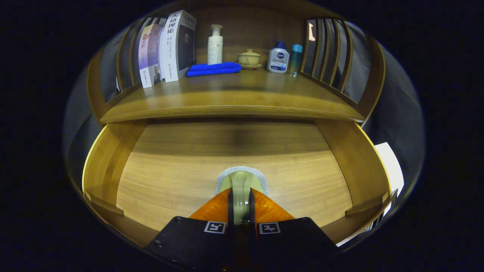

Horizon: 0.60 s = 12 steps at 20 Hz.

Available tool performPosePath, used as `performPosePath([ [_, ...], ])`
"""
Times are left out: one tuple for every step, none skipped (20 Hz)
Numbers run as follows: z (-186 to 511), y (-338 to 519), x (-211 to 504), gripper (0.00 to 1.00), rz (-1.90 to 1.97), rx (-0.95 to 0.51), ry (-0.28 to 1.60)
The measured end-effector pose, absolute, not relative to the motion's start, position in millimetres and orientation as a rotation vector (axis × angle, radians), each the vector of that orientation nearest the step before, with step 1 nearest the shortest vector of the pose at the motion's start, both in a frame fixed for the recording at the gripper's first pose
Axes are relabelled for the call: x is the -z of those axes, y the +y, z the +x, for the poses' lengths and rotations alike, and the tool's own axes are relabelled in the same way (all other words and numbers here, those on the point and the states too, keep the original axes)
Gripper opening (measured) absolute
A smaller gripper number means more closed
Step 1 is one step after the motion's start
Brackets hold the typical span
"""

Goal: Pull open the drawer, take out the items inside it, and place them on the countertop above the cabinet.

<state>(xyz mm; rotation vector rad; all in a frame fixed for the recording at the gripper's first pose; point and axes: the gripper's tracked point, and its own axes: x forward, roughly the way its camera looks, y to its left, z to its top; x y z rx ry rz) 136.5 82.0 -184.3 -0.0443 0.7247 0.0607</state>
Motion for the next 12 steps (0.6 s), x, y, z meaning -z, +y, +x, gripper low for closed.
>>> performPosePath([
  [135,82,179,0.17,-0.04,-0.066,0.704],
  [136,81,174,0.17,-0.035,-0.065,0.677],
  [137,81,168,0.17,-0.024,-0.065,0.644],
  [139,81,159,0.17,-0.011,-0.068,0.609],
  [139,82,150,0.18,-0.002,-0.078,0.561],
  [140,83,141,0.17,0.0,-0.086,0.522],
  [140,82,130,0.17,-0.003,-0.089,0.476],
  [140,81,123,0.17,-0.005,-0.088,0.443],
  [139,82,114,0.17,-0.006,-0.093,0.408],
  [137,82,106,0.17,-0.01,-0.096,0.374],
  [135,82,97,0.17,-0.018,-0.099,0.345],
  [134,82,89,0.17,-0.022,-0.1,0.315],
])
